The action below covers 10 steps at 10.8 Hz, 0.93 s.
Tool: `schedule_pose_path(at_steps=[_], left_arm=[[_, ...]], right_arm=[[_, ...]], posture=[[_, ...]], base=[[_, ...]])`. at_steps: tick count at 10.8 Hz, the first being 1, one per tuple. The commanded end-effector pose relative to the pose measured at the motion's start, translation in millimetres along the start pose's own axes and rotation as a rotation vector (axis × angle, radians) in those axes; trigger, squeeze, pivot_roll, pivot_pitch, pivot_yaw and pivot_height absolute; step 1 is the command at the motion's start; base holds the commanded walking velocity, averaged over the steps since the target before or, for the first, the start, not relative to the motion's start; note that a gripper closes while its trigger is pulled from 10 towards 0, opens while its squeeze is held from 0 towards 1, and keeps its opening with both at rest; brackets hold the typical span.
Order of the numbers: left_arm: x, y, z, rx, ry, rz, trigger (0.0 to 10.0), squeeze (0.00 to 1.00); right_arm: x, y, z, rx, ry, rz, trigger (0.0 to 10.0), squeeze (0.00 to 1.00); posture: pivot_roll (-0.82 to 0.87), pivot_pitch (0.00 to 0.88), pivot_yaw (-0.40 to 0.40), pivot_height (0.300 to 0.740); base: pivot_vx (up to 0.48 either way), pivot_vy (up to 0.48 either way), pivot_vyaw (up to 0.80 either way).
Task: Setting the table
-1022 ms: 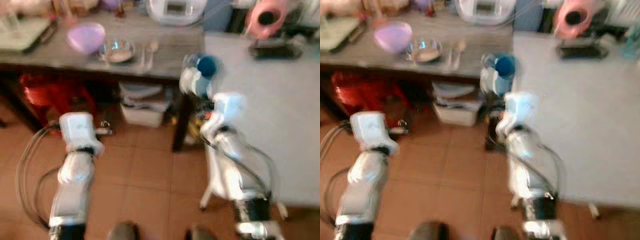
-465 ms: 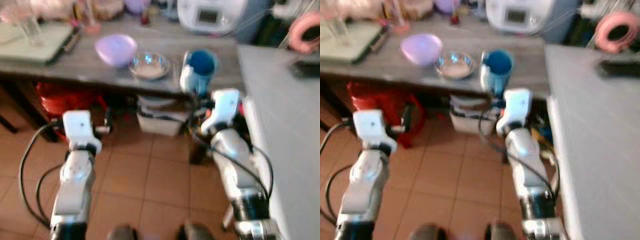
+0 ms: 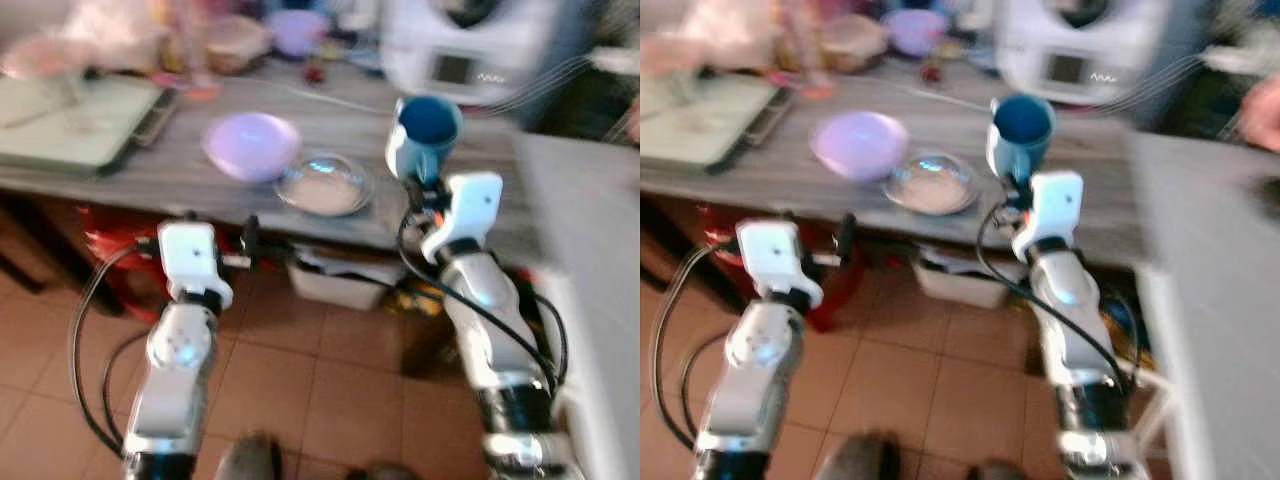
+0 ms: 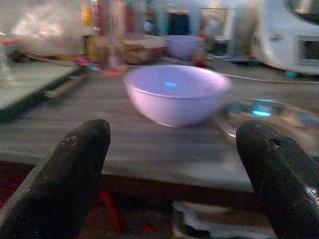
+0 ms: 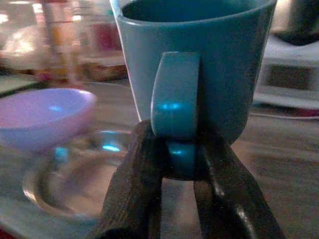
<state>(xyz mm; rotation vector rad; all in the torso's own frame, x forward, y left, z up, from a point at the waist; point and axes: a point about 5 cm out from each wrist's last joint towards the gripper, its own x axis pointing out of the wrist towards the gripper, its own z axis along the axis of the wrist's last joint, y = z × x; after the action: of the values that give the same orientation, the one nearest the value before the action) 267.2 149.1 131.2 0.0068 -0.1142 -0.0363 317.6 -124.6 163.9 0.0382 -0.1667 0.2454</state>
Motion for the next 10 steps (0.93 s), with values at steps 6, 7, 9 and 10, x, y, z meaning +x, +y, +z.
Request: schedule_pose_path(at_steps=[6, 7, 9, 10], left_arm=[[-6.4, 9.7, 1, -0.03, 0.001, 0.095, 10.0, 0.0], [-6.1, 9.4, 3, -0.031, -0.003, 0.095, 10.0, 0.0], [-12.5, 13.4, 0, -0.017, 0.031, 0.104, 10.0, 0.0], [-16.2, 12.1, 3, 0.002, 0.024, 0.075, 10.0, 0.0]], right_arm=[[7.4, -15.0, 15, -0.047, -0.06, -0.091, 10.0, 0.0], [11.5, -21.4, 14, -0.052, -0.041, -0.111, 10.0, 0.0], [25.3, -34.1, 15, -0.019, -0.01, -0.118, 10.0, 0.0], [34.4, -41.4, 27, -0.016, -0.044, -0.126, 10.0, 0.0]], posture=[[0.06, 0.118, 0.01, 0.74], [0.06, 0.127, 0.014, 0.74], [0.07, 0.159, 0.026, 0.74], [0.09, 0.177, 0.036, 0.74]], base=[[0.08, 0.0, 0.0], [0.0, 0.0, 0.0], [0.0, 0.0, 0.0], [0.0, 0.0, 0.0]])
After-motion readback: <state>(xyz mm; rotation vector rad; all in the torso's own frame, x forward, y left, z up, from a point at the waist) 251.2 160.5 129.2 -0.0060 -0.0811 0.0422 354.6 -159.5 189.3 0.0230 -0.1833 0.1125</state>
